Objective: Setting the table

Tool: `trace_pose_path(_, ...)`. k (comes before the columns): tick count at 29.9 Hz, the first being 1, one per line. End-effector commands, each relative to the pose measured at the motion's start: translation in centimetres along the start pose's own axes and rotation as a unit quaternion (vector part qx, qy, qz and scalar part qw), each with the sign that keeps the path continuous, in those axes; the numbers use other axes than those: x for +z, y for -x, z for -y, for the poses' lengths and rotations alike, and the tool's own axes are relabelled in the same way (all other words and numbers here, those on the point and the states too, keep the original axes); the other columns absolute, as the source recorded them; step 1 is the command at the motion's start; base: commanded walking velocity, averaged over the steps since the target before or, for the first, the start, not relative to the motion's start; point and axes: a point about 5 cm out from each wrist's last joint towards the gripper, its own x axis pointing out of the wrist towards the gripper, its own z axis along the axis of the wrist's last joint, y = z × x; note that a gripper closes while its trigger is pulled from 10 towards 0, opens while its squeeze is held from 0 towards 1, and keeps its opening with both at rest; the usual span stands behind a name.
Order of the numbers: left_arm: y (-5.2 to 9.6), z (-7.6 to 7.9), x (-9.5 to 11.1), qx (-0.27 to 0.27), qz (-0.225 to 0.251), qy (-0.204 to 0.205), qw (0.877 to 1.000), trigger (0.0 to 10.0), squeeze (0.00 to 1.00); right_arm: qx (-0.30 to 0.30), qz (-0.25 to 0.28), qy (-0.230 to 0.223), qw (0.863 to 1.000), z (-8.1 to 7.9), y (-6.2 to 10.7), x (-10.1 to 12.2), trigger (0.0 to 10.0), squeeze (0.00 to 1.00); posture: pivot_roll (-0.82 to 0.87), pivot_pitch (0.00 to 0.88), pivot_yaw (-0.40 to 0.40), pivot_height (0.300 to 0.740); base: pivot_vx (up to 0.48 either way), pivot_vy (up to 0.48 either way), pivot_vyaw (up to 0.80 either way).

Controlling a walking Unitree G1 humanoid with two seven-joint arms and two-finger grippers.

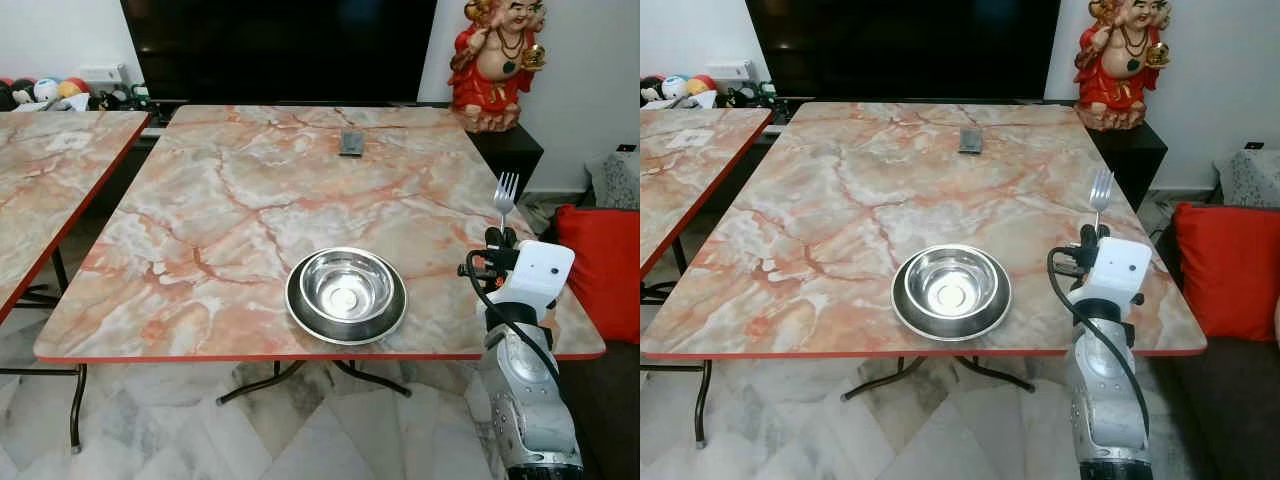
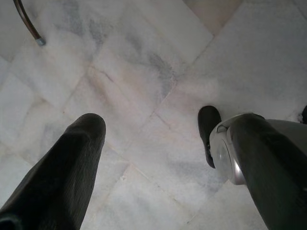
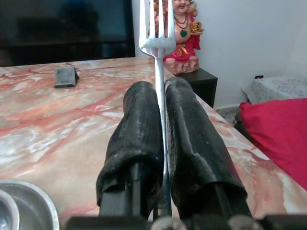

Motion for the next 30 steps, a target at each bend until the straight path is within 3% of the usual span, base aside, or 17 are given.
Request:
trace_pose_path(1,0.2,-0.2,-0.6,0.001,-0.007,0.008,1.000,10.0,0.00,-0.002,-0.005,0.001,1.000,-0.1,-0.3,0.0,10.0,0.00,0.02,0.099,-0.009,0.740,0.266,0.000,0.00)
trace_pose_path(12,0.2,-0.2,-0.7,-0.001,-0.009,0.010,1.000,10.0,0.00,-0.008,-0.008,0.003,1.000,0.1,-0.3,-0.2,10.0,0.00,0.02,0.102,-0.009,0.740,0.287,0.000,0.00)
trace_pose_path(21,0.3,0.0,-0.8,-0.010,-0.009,0.018,1.000,10.0,0.00,-0.045,-0.011,0.009,0.999,0.9,-0.1,-0.2,10.0,0.00,0.02,0.107,-0.010,0.740,0.000,0.000,0.00)
trace_pose_path(30,0.2,0.0,-0.7,-0.015,-0.009,0.021,1.000,10.0,0.00,-0.078,-0.050,0.033,0.995,1.8,0.7,-1.1,10.0,0.00,0.01,0.113,-0.009,0.740,0.000,0.000,0.00)
